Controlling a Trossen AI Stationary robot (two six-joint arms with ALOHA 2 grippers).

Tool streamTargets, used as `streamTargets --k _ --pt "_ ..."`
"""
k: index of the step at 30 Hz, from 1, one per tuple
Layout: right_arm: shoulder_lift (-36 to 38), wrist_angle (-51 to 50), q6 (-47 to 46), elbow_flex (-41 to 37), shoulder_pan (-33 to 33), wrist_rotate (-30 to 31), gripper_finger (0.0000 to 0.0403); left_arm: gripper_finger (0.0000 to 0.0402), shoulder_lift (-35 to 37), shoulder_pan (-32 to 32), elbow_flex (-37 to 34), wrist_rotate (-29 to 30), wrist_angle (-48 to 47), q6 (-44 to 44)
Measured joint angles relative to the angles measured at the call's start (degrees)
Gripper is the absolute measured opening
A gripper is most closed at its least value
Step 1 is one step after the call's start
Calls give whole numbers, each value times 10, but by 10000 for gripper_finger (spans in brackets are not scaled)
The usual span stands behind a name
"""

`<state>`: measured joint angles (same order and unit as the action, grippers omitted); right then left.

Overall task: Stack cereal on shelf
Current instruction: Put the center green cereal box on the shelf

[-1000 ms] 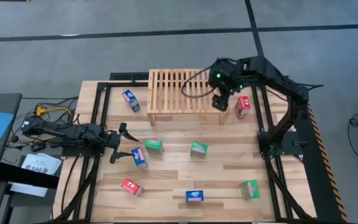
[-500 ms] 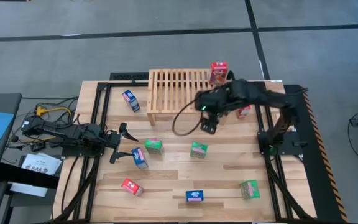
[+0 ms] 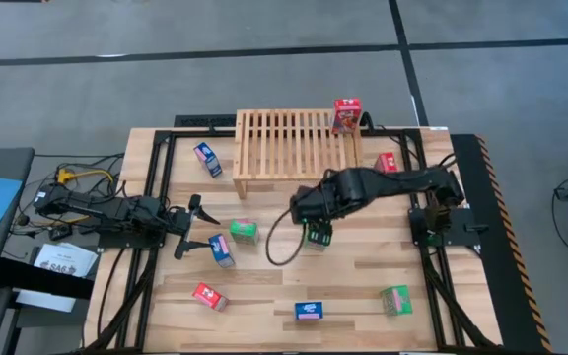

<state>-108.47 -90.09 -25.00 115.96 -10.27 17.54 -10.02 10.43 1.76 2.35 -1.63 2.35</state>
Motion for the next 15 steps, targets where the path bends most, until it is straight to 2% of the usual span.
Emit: streamTargets --k 7,13,15 --pt "12 27 -20 -99 -20 9 331 307 0 0 0 0 0 0" --pt "13 79 -20 -140 -21 4 331 307 0 0 0 0 0 0" --pt "14 103 -17 -152 -20 -16 331 307 0 0 0 0 0 0"
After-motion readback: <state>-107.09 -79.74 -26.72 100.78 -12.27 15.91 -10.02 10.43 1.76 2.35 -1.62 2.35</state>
